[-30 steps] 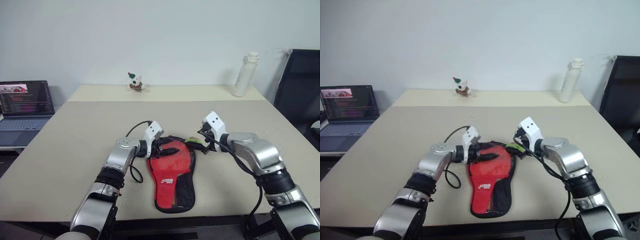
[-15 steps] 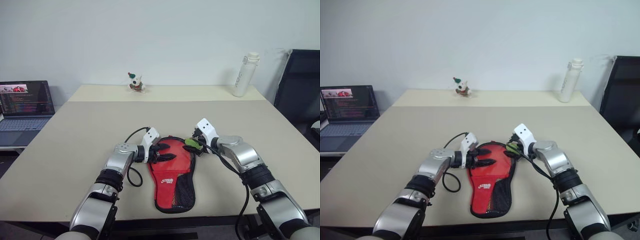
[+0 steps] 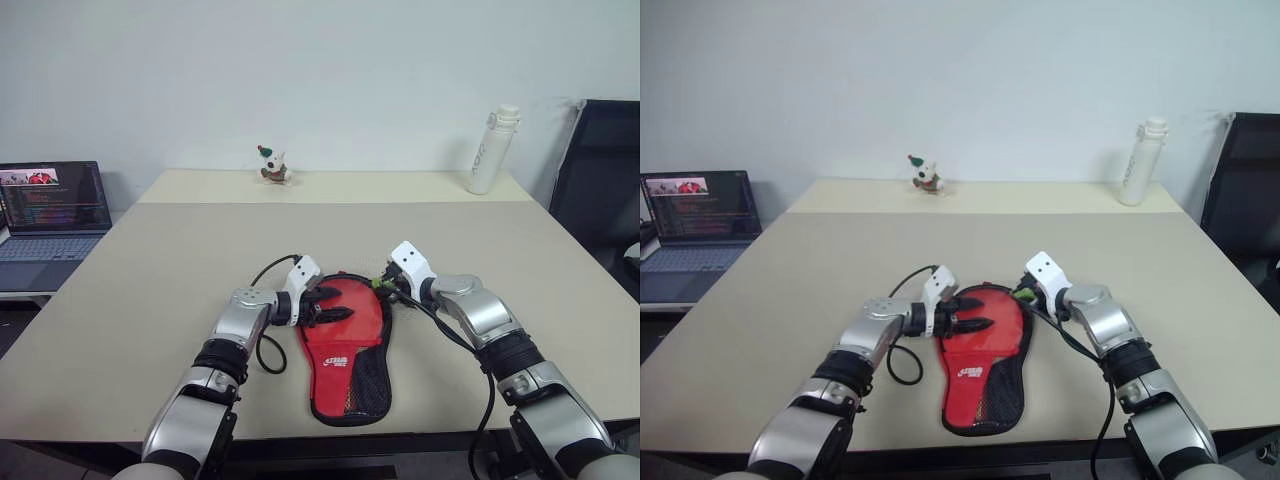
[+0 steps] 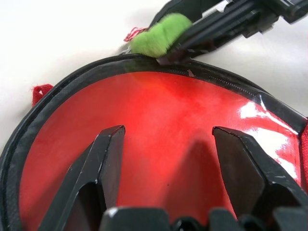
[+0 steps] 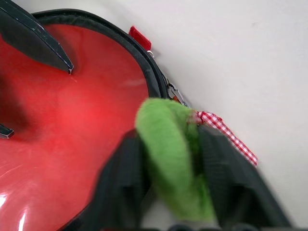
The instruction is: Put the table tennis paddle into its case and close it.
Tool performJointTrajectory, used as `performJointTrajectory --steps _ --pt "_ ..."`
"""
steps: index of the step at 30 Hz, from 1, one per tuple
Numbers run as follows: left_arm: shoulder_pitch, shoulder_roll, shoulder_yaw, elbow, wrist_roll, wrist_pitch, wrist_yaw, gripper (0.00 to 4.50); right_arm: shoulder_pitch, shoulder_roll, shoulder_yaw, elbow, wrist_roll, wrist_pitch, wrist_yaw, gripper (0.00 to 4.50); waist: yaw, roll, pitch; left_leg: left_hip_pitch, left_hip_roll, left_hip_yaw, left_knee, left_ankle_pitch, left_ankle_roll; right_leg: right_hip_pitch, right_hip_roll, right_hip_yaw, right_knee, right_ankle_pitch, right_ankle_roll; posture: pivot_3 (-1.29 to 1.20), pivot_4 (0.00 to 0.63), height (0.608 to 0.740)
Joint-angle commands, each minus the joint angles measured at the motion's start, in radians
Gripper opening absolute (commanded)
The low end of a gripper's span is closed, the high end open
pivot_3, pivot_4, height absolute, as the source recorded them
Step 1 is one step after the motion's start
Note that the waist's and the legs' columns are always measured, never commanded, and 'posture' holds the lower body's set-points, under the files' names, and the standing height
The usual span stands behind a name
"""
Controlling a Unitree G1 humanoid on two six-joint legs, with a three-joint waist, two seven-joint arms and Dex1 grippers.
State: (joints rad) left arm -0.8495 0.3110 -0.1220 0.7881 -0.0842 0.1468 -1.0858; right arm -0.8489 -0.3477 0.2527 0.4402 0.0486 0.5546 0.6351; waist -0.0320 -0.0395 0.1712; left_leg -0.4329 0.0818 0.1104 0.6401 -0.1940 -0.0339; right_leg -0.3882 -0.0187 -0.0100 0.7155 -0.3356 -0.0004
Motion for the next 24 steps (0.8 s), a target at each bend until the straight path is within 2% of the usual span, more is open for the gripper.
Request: performJointTrajectory --steps 1,6,9,13,24 --pt "0.002 -0.015 -0.032 0.040 0.024 0.011 -0.018 3.16 -0.006 -0.018 -0.031 -0.016 -0.010 -0.013 0.003 0.09 0.000 0.000 0.000 0.000 0.000 0.000 0.000 0.000 0.000 0.000 0.000 0.000 0.000 0.000 0.000 0.00 0.150 0.740" --pt "0.004 -0.025 -0.043 0.060 0.037 0.000 -0.021 3.16 0.000 -0.064 -0.046 -0.045 -0.007 0.002 0.020 0.04 0.002 0.000 0.000 0.000 0.000 0.000 0.000 0.000 0.000 0.000 0.000 0.000 0.000 0.000 0.000 0.00 0.150 0.740" --pt "0.007 -0.027 -0.037 0.065 0.031 0.008 -0.027 3.16 0.032 -0.143 -0.057 -0.110 -0.003 0.031 0.073 0.04 0.007 0.001 0.000 0.000 0.000 0.000 0.000 0.000 0.000 0.001 0.000 0.000 0.000 0.000 0.000 0.00 0.150 0.740" --pt "0.000 -0.032 -0.028 0.092 0.030 0.007 -0.023 3.16 0.107 -0.260 -0.051 -0.258 0.024 0.103 0.176 0.04 0.009 0.001 -0.001 0.000 0.000 -0.001 0.000 0.000 0.001 0.001 0.000 -0.001 -0.001 -0.001 0.002 0.00 0.150 0.740" --pt "-0.028 -0.058 -0.022 0.146 0.041 -0.011 0.001 3.16 0.298 -0.477 -0.050 -0.715 0.174 0.286 0.391 0.04 0.015 0.004 -0.003 0.001 -0.002 -0.002 0.000 -0.003 0.004 0.004 0.000 -0.001 -0.001 -0.002 0.003 0.00 0.150 0.740"
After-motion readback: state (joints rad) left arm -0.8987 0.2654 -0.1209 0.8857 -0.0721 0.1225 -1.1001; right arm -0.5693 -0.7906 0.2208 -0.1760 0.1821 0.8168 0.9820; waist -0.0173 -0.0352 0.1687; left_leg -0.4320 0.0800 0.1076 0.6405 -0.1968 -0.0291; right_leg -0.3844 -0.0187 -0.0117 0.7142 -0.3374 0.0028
